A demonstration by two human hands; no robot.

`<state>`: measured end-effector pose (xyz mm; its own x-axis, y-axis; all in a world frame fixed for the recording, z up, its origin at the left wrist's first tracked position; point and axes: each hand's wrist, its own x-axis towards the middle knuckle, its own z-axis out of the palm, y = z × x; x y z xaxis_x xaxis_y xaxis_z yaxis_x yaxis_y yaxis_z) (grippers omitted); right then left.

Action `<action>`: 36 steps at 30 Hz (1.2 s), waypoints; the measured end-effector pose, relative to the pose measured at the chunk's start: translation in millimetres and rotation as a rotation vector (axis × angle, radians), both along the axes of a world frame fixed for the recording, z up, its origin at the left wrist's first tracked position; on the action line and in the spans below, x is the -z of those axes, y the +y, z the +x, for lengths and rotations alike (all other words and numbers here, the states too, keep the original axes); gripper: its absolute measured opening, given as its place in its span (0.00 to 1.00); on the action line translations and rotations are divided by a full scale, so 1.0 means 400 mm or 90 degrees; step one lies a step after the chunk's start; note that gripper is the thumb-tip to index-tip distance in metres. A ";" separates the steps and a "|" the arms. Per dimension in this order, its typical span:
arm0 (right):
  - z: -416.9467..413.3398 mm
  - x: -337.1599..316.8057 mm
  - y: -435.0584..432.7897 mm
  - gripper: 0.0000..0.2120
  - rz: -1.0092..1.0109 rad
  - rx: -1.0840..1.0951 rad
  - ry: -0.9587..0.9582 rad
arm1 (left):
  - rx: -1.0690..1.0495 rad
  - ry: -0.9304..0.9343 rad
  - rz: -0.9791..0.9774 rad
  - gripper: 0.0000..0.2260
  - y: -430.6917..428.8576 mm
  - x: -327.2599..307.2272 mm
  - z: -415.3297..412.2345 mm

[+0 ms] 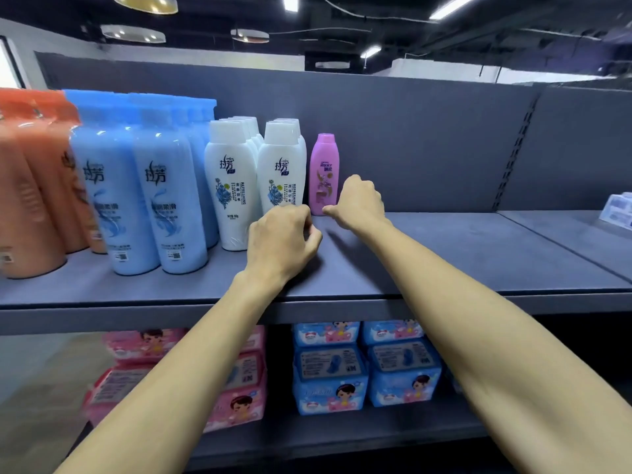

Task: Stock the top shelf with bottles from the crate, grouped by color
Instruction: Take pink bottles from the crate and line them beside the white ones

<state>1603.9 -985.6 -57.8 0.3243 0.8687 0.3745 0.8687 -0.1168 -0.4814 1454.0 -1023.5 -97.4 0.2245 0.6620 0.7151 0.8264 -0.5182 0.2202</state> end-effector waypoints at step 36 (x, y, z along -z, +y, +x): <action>0.127 0.362 -0.755 0.13 -0.121 0.219 -0.065 | 0.364 0.165 -0.146 0.12 -0.415 0.331 0.171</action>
